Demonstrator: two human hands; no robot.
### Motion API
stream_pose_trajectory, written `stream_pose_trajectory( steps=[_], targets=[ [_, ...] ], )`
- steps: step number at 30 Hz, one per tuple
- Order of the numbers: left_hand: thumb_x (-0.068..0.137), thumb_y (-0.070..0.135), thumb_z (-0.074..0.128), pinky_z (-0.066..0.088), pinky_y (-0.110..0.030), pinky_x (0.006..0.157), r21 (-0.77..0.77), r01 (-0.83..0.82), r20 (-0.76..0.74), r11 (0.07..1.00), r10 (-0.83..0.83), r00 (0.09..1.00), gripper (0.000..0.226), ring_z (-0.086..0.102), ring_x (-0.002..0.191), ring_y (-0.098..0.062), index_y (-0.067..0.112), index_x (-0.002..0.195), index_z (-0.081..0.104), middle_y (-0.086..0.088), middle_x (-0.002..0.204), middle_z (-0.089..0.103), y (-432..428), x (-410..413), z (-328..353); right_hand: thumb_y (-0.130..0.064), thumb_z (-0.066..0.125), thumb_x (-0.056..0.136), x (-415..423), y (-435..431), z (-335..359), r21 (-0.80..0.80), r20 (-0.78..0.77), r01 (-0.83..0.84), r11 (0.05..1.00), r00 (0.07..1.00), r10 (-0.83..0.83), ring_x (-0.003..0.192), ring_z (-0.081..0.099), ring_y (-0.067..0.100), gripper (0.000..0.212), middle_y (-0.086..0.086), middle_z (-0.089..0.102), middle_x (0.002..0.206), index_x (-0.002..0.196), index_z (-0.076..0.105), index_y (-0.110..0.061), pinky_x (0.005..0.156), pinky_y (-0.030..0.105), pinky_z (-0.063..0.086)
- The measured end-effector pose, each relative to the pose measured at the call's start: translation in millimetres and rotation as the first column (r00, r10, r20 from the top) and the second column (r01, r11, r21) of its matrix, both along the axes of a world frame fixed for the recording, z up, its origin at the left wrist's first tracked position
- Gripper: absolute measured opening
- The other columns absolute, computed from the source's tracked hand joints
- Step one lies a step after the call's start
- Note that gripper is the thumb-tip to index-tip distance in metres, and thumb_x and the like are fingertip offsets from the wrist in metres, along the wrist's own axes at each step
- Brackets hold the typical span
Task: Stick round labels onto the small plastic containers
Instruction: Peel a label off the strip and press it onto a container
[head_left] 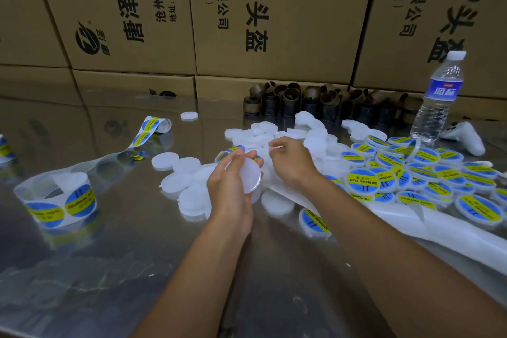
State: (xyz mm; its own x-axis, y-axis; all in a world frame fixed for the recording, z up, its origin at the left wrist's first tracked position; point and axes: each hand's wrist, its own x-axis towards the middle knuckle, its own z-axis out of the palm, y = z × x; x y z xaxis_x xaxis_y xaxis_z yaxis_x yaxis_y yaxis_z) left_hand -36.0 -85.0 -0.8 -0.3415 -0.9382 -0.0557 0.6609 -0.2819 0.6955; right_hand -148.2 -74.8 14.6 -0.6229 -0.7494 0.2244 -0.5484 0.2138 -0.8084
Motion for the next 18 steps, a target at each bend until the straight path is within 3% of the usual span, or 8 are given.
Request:
stream_pose_trajectory(
  steps=[4, 6, 10, 12, 14, 18],
  targets=[
    [0.088, 0.007, 0.060, 0.053, -0.029, 0.074, 0.027, -0.024, 0.003, 0.999, 0.024, 1.000, 0.007, 0.070, 0.068, -0.015, 0.012, 0.089, 0.064, 0.000, 0.070, 0.072, -0.8, -0.7, -0.3, -0.023, 0.054, 0.090, 4.2, -13.4, -8.8, 0.076, 0.059, -0.044, 0.996, 0.997, 0.039, 0.108, 0.057, 0.026, 0.025, 0.011, 0.064, 0.115, 0.110, 0.061, -0.009, 0.092, 0.032, 0.045],
    [0.088, 0.007, 0.060, 0.053, -0.030, 0.076, 0.029, -0.036, 0.024, 0.999, 0.035, 0.999, 0.007, 0.069, 0.077, -0.019, 0.013, 0.089, 0.065, -0.001, 0.072, 0.072, -0.5, -1.3, -0.7, -0.018, 0.062, 0.085, 5.6, -14.2, -8.5, 0.050, 0.103, -0.039, 0.998, 0.994, 0.034, 0.105, 0.060, 0.027, 0.019, 0.013, 0.064, 0.110, 0.103, 0.060, -0.011, 0.095, 0.037, 0.047],
    [0.087, 0.006, 0.060, 0.052, -0.035, 0.083, -0.008, -0.056, 0.053, 0.998, 0.057, 0.997, 0.011, 0.069, 0.078, -0.019, 0.016, 0.084, 0.065, 0.001, 0.072, 0.073, 1.7, -0.5, -0.4, -0.010, 0.070, 0.080, 0.9, -7.0, 2.2, -0.027, 0.203, -0.024, 0.999, 0.979, 0.029, 0.100, 0.063, 0.025, 0.015, 0.015, 0.068, 0.102, 0.091, 0.060, -0.016, 0.093, 0.036, 0.048],
    [0.088, 0.007, 0.059, 0.050, -0.035, 0.086, -0.045, -0.079, 0.093, 0.996, 0.082, 0.992, 0.014, 0.070, 0.081, -0.018, 0.018, 0.084, 0.065, 0.003, 0.072, 0.073, 2.4, 0.3, -0.3, -0.013, 0.071, 0.082, -2.8, 2.9, 8.9, -0.077, 0.240, -0.022, 0.997, 0.970, 0.040, 0.091, 0.062, 0.023, 0.018, 0.014, 0.068, 0.099, 0.098, 0.063, -0.012, 0.083, 0.030, 0.049],
    [0.088, 0.006, 0.059, 0.050, -0.033, 0.081, -0.070, -0.094, 0.110, 0.993, 0.102, 0.989, 0.015, 0.071, 0.072, -0.013, 0.019, 0.083, 0.065, 0.003, 0.072, 0.073, 3.4, 0.8, 0.1, -0.013, 0.068, 0.084, -6.8, 17.4, 16.2, -0.136, 0.237, -0.013, 0.991, 0.970, 0.045, 0.077, 0.059, 0.016, 0.021, 0.012, 0.067, 0.092, 0.105, 0.063, -0.012, 0.065, 0.019, 0.046],
    [0.089, 0.007, 0.058, 0.049, -0.029, 0.074, -0.088, -0.099, 0.140, 0.991, 0.110, 0.984, 0.015, 0.068, 0.062, -0.005, 0.020, 0.085, 0.063, 0.006, 0.068, 0.072, 5.1, 0.1, 0.1, -0.009, 0.063, 0.087, -17.1, 53.2, 28.0, -0.257, 0.187, 0.001, 0.966, 0.981, 0.048, 0.050, 0.051, -0.003, 0.016, -0.001, 0.060, 0.066, 0.101, 0.063, -0.017, 0.044, 0.006, 0.035]
  ],
)
